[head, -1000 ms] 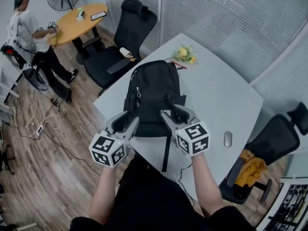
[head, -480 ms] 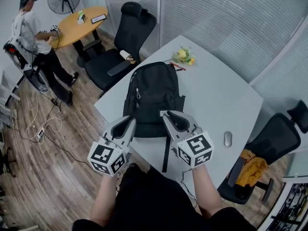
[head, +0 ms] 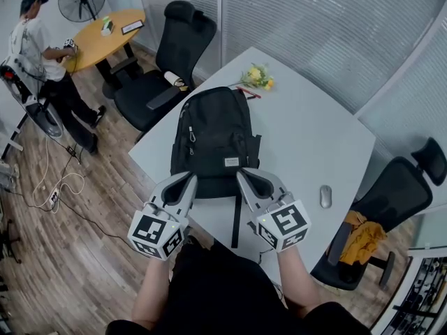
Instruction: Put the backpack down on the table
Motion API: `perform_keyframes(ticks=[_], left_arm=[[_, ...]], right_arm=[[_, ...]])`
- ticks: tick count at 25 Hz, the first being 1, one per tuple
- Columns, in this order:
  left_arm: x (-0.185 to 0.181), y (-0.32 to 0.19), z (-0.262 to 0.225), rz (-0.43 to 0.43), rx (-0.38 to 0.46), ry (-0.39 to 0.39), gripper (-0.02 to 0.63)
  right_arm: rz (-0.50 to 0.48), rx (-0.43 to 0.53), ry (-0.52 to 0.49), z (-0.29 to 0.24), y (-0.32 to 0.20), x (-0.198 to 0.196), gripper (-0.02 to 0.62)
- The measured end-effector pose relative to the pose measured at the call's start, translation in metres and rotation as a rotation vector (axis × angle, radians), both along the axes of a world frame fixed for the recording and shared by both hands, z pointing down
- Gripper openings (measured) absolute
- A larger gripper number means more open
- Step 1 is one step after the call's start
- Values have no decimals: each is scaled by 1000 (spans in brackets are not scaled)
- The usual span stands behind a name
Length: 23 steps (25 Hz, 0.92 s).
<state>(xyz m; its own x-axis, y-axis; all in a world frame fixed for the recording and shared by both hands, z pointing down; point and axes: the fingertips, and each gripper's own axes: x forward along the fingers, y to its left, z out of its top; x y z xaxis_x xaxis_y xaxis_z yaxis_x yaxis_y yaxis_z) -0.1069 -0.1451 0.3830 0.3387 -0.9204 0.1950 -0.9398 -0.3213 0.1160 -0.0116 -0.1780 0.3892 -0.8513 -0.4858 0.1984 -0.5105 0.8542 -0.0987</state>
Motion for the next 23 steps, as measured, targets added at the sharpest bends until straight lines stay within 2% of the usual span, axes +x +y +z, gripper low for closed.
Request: perform_keyframes(ticks=[23], left_arm=[[-7, -2, 11, -8, -28, 9, 9]], right_arm=[[16, 7, 11, 2, -2, -1, 12]])
